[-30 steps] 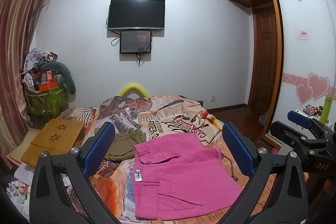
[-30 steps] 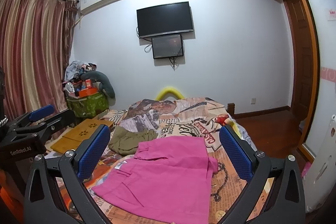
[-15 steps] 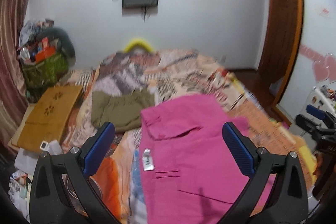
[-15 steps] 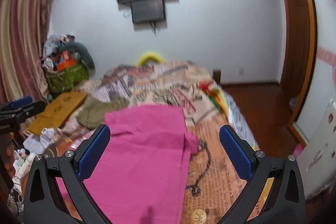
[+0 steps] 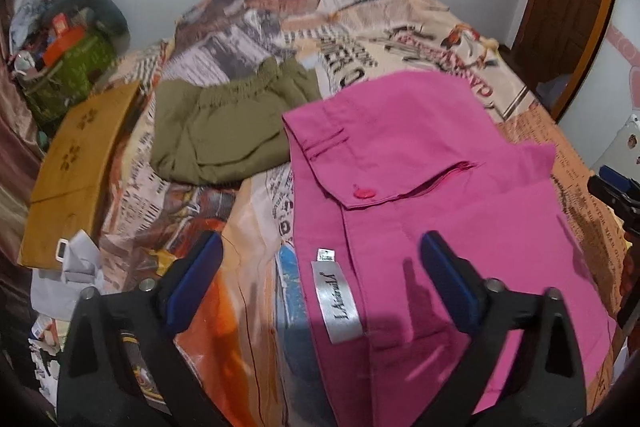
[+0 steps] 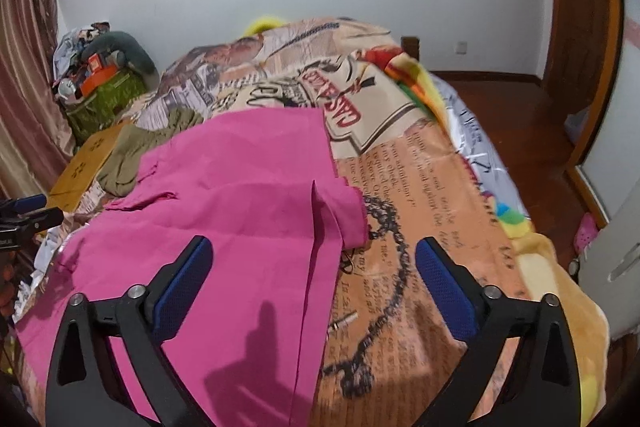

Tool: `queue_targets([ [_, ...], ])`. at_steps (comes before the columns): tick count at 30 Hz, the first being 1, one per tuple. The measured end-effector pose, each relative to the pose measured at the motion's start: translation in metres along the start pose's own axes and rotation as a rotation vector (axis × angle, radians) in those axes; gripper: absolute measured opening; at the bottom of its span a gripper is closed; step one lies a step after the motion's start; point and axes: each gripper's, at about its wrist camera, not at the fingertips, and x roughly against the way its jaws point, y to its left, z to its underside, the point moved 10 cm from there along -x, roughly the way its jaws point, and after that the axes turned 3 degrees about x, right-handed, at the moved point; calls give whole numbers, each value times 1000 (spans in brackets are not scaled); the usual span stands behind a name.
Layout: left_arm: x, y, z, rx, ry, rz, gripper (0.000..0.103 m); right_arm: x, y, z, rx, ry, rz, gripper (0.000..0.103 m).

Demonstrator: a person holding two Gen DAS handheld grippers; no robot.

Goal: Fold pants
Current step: 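Lower the left tool to the pink trousers' waistband while the right tool lowers to the hem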

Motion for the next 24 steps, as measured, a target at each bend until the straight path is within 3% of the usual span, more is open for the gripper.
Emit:
queue_targets([
  [5, -26, -2, 4, 30, 99, 70, 74, -26, 3, -5, -6, 36, -49, 80],
  [8, -36, -9, 5, 50, 136, 116, 71, -42, 5, -6, -13, 61, -92, 61],
  [13, -48, -22, 8, 24, 173, 147, 66, -60, 7, -5, -6, 86, -110, 45],
  [15, -52, -24, 10, 23, 187, 160, 66, -67, 9, -4, -8, 101, -127, 29],
  [18, -54, -24, 12, 21, 188, 164, 66, -77, 6, -2, -13, 131, -141, 13],
  [21, -55, -22, 12, 16, 177, 145, 66, -81, 3, 0, -20, 139, -135, 8],
  [24, -57, -17, 12, 20, 163, 105, 66, -85, -8, 1, -13, 147, -59, 4],
])
